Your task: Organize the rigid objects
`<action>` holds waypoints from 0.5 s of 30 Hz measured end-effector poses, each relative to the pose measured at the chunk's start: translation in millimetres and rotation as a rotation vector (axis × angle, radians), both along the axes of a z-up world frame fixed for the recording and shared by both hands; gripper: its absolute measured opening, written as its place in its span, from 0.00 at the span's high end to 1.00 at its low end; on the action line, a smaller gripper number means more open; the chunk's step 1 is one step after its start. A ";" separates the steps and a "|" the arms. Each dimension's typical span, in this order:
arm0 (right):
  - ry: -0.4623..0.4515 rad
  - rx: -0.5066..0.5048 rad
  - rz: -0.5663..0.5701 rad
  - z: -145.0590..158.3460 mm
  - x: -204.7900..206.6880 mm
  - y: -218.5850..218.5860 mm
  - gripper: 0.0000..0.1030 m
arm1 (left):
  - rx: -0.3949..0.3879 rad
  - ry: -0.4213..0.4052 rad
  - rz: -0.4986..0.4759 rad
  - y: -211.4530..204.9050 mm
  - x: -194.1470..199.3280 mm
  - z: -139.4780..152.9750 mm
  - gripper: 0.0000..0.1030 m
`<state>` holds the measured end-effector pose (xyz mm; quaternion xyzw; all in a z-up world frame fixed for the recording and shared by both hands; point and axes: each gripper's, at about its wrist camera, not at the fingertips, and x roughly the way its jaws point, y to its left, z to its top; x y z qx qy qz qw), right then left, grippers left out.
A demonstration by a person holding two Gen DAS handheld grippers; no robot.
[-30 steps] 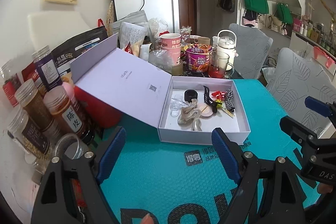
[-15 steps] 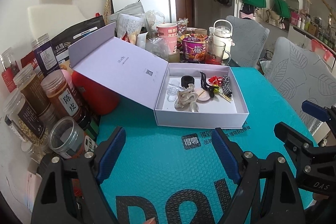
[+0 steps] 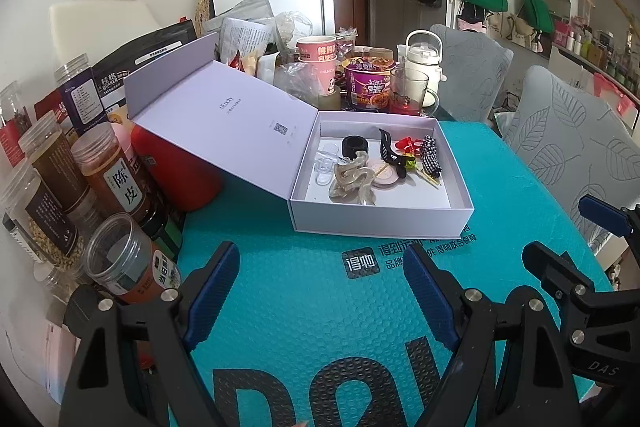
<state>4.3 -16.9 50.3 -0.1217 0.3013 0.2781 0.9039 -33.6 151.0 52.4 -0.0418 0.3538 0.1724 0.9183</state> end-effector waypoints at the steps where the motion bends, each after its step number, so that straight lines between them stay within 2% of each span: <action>1: 0.001 -0.001 0.000 -0.5 -0.1 -0.3 0.11 | -0.002 0.001 0.000 0.4 0.4 -0.6 0.18; 15: 0.009 -0.014 -0.007 -3.7 1.3 -1.4 0.11 | -0.009 0.027 -0.012 -3.2 2.7 -7.6 0.18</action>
